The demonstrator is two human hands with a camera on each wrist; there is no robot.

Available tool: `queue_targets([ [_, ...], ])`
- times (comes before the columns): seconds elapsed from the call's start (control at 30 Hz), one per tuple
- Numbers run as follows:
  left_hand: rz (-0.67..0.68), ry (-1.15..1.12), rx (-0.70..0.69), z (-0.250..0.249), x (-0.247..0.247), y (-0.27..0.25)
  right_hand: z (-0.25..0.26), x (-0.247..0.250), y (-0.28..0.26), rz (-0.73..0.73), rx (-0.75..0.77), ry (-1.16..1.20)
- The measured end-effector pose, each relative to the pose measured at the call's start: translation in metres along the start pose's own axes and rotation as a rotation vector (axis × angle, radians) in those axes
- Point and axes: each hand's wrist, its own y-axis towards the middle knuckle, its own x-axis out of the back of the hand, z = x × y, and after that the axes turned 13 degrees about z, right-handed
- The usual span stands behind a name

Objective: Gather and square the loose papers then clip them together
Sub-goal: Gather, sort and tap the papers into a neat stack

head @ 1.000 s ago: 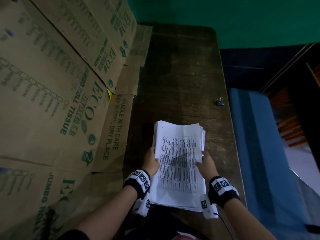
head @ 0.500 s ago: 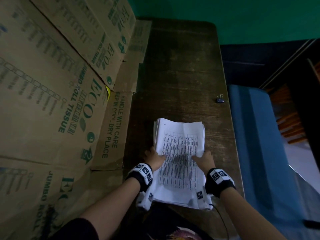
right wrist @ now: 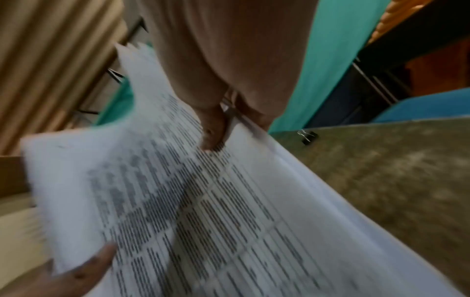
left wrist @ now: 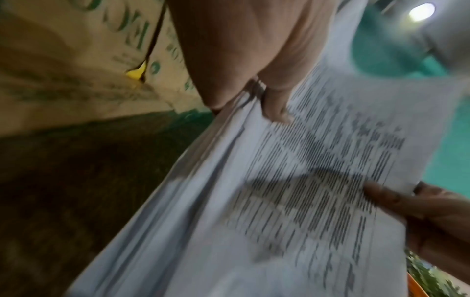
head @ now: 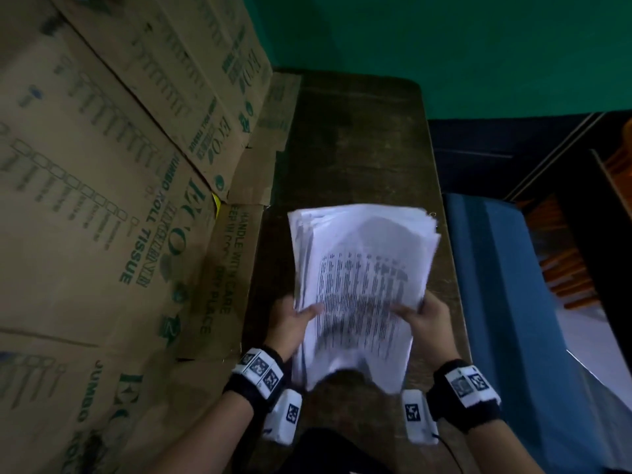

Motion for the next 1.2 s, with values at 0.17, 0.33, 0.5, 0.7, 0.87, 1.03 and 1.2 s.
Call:
queue_targets([
  [0.17, -0.043, -0.065, -0.364, -0.052, 0.012, -0.020, 0.049, 0.004, -0.018, -0.078, 0.223, 0.107],
  [0.33, 0.025, -0.002, -0.414, -0.054, 0.024, -0.029, 0.051, 0.009, -0.019, 0.082, 0.254, 0.065],
  [0.5, 0.061, 0.076, -0.619, -0.078, 0.037, -0.040, 0.068, 0.007, -0.023, 0.109, 0.282, 0.076],
  [0.7, 0.062, 0.029, -0.686, -0.095, 0.025, -0.031, 0.071, 0.001, -0.011, 0.028, 0.308, 0.067],
  [0.87, 0.131, -0.048, -0.611, -0.104, 0.041, -0.039, 0.079, 0.015, -0.006, 0.151, 0.372, 0.150],
  [1.03, -0.077, -0.072, -0.594, -0.102, 0.023, -0.041, 0.094, 0.005, 0.002, 0.163, 0.436, 0.097],
  [1.2, -0.229, -0.118, -0.663, -0.086, 0.017, -0.050, 0.085, 0.018, -0.005, 0.267, 0.504, 0.095],
])
